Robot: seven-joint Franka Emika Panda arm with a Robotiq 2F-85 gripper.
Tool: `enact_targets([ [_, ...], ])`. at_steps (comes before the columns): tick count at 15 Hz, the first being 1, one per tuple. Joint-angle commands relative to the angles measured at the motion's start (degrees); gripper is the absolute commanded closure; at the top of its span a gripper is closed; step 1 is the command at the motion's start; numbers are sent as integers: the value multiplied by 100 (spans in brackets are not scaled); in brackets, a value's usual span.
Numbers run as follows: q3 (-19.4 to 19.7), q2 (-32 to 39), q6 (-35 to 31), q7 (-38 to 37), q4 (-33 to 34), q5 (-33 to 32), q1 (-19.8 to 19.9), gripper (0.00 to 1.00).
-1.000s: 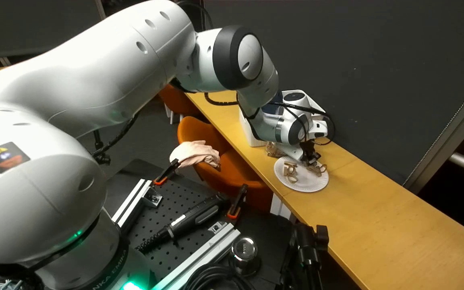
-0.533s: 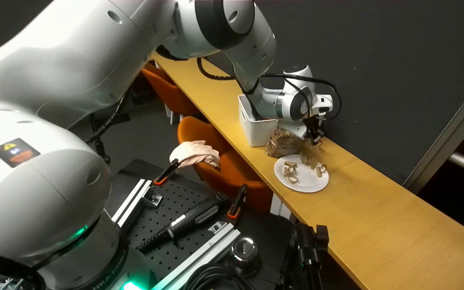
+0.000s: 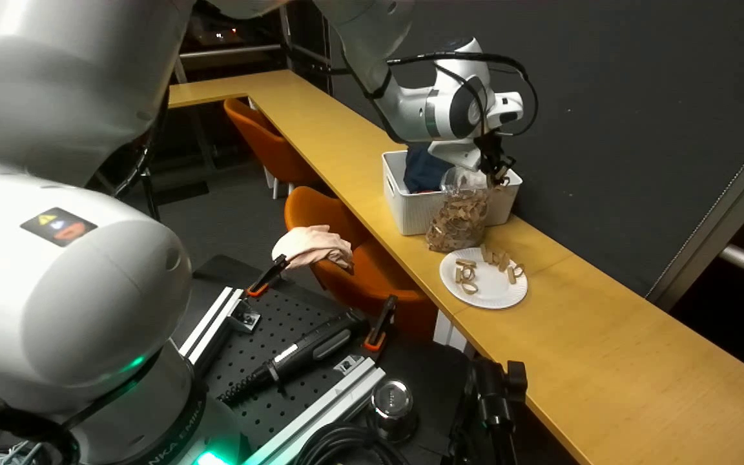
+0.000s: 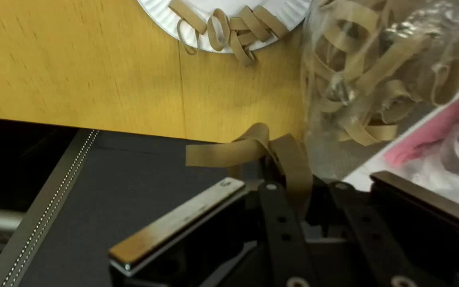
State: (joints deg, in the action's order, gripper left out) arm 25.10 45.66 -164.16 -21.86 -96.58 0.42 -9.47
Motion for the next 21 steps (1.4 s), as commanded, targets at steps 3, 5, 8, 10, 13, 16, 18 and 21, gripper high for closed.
enact_targets([
  [3,133,-712,-24,-217,-548,-400,-450,98],
  [5,-58,-685,-136,-93,-529,-421,-373,98],
  [8,-335,-528,-284,68,-454,-369,-208,98],
  [10,-364,-385,-440,77,-384,-361,-190,98],
  [13,-359,-258,-628,99,-334,-306,-172,67],
  [16,-343,-227,-646,108,-334,-254,-146,53],
  [18,-337,-265,-659,109,-358,-242,-126,38],
  [21,-353,-367,-724,145,-386,-227,-97,16],
])
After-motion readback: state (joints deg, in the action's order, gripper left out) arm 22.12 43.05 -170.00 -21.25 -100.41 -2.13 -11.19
